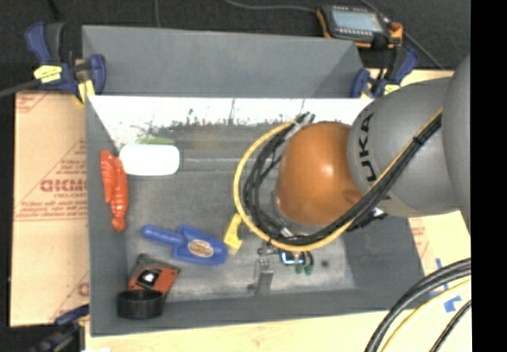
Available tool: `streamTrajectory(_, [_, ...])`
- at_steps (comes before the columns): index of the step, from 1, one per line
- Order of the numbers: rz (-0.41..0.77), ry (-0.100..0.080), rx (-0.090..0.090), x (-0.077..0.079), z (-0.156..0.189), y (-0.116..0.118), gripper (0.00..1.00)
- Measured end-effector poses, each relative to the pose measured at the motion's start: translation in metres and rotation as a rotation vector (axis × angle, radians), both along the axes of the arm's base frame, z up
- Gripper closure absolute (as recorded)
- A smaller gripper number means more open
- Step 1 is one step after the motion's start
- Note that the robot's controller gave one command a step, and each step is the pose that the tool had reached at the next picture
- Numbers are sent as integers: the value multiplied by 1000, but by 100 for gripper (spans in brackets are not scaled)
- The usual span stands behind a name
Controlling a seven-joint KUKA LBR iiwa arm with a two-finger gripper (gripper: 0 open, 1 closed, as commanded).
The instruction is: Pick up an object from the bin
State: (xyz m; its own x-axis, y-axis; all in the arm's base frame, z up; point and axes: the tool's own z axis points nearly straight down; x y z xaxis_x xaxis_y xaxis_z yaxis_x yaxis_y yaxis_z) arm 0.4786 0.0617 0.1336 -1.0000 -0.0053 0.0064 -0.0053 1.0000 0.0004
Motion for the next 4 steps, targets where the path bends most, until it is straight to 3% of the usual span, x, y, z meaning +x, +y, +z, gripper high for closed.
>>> streamTrajectory(1, [-3, -8, 1, 2, 4, 0, 0])
streamTrajectory(2, [238, -15, 0, 53, -31, 9, 0])
streamTrajectory(3, [329, -7, 2, 78, -46, 2, 0])
streamTrajectory(4, [483, -11, 1, 82, -35, -16, 0])
